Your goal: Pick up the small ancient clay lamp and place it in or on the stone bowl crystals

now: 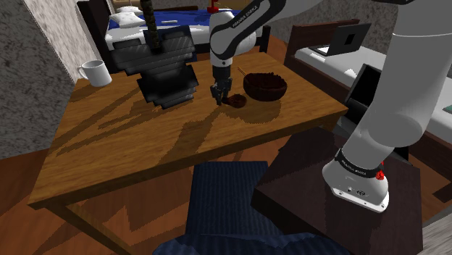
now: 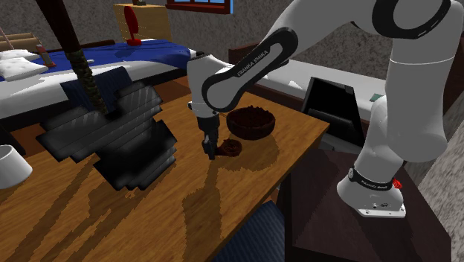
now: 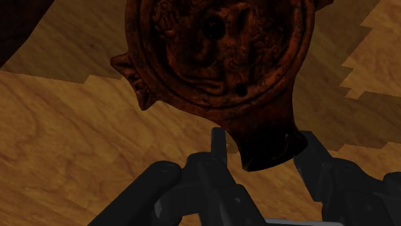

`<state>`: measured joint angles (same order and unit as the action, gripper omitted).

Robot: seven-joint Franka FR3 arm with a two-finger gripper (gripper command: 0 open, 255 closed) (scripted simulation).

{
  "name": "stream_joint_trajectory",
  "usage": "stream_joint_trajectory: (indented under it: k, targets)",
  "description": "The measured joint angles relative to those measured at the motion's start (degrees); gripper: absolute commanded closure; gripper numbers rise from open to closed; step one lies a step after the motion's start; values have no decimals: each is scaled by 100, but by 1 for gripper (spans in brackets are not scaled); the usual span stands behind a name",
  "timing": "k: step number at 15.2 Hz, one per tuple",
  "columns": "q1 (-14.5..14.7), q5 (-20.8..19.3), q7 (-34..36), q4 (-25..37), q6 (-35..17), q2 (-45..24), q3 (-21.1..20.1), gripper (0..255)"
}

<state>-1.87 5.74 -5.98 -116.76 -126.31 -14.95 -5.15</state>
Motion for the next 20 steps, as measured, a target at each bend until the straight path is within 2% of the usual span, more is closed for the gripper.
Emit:
stream_joint_trajectory:
  k: [18, 19, 20]
  targets:
    - [-19, -6, 92, 550, 1172, 626, 0, 255]
    - [-18, -6, 92, 551, 1172, 628, 0, 0]
    - [-19, -6, 92, 550, 1172, 627, 0, 0]
